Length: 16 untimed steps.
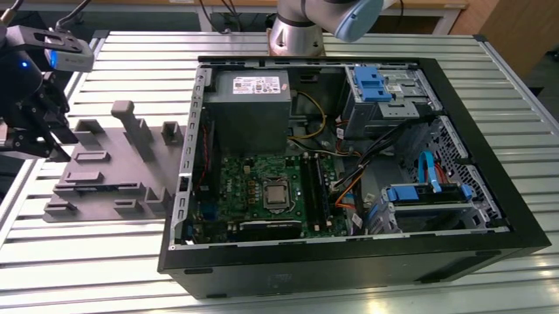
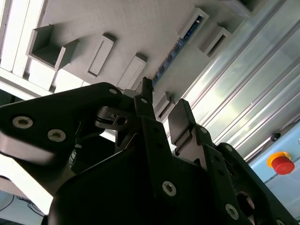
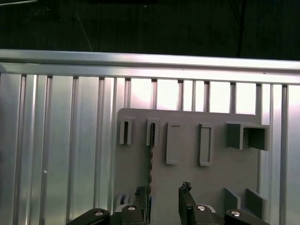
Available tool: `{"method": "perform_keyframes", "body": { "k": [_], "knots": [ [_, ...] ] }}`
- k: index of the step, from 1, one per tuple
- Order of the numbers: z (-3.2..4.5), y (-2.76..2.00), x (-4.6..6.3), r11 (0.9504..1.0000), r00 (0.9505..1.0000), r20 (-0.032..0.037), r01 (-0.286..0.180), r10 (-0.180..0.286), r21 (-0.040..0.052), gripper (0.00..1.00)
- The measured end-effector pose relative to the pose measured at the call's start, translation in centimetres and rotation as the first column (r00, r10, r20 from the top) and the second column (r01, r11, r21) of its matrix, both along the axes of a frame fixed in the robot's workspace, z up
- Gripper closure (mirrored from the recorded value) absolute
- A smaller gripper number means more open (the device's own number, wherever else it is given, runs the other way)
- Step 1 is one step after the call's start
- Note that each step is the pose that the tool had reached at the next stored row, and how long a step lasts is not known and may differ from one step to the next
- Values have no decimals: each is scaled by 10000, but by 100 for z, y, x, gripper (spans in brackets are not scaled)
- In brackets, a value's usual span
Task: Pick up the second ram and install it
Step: 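Pick up the second ram and move it above second insertion slot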
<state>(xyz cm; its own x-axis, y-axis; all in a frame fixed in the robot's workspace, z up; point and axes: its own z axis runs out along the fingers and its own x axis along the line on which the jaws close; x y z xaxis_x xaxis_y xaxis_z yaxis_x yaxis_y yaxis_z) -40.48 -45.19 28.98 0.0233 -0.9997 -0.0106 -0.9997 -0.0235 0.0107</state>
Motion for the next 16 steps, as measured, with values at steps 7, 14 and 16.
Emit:
{"method": "perform_keyframes", "body": {
  "k": [7,14,16],
  "knots": [
    [-80,0,0,10000,10000,-1,0,0,-1,59],
    [-176,0,0,10000,10000,-1,0,0,-1,59],
    [-198,0,0,10000,10000,-1,0,0,-1,59]
  ]
}}
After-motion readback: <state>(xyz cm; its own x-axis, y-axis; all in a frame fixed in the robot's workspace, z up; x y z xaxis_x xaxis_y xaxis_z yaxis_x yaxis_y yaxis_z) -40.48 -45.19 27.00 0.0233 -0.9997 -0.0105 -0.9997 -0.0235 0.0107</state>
